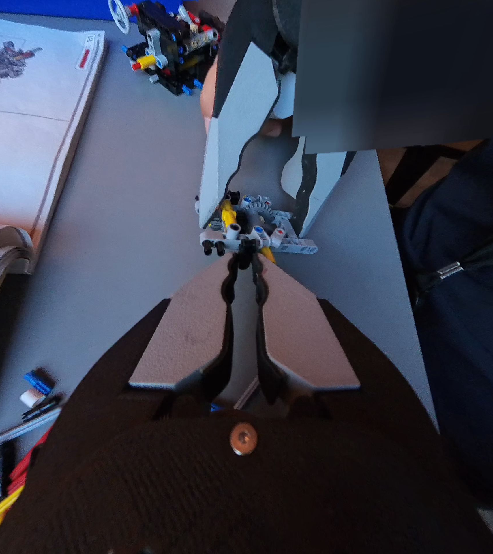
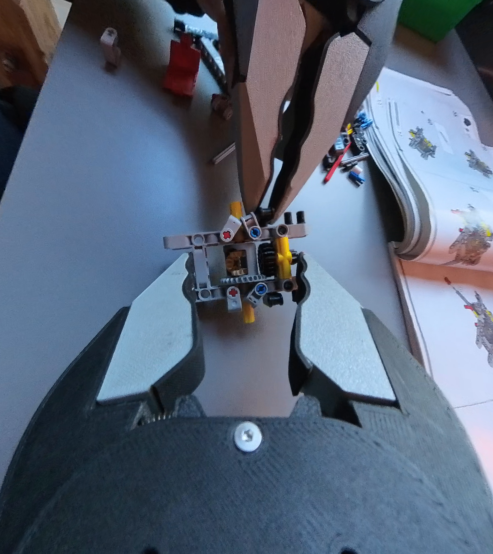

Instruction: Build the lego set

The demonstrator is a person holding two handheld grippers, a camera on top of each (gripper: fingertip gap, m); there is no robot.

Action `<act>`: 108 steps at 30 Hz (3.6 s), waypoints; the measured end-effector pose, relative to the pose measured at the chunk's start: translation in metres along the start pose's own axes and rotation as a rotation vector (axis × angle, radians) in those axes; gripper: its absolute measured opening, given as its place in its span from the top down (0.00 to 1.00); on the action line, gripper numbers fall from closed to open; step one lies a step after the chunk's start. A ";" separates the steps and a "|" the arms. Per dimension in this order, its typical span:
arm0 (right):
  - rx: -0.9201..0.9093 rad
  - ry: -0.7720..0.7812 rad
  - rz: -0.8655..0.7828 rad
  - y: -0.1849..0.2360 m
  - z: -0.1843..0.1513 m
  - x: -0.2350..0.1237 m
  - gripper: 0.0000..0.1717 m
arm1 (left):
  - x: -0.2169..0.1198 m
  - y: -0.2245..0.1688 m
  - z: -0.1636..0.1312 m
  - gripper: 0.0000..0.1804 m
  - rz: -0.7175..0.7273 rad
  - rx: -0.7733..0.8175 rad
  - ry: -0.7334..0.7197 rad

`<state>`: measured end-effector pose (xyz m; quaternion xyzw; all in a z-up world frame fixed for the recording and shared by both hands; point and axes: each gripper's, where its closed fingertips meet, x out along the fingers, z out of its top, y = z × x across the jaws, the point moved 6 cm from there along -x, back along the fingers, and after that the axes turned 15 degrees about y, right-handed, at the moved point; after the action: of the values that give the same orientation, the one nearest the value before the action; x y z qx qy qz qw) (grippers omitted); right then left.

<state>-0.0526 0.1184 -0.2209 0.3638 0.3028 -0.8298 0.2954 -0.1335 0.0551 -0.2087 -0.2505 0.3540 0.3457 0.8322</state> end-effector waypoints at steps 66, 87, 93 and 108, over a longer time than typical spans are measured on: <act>0.342 -0.187 0.247 -0.006 -0.022 -0.030 0.77 | 0.001 -0.007 -0.010 0.93 0.087 0.062 0.046; 0.293 -0.154 0.125 -0.009 -0.004 -0.016 0.76 | 0.005 -0.016 -0.012 0.95 0.109 0.119 0.040; 0.333 -0.082 0.142 -0.010 0.002 -0.001 0.71 | 0.008 -0.023 -0.010 0.96 0.087 0.144 0.036; 0.332 -0.084 0.234 -0.007 0.004 0.001 0.77 | 0.009 -0.028 -0.012 0.95 0.086 0.206 0.043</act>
<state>-0.0598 0.1200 -0.2176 0.4052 0.1050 -0.8428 0.3383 -0.1132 0.0327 -0.2180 -0.1555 0.4159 0.3373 0.8301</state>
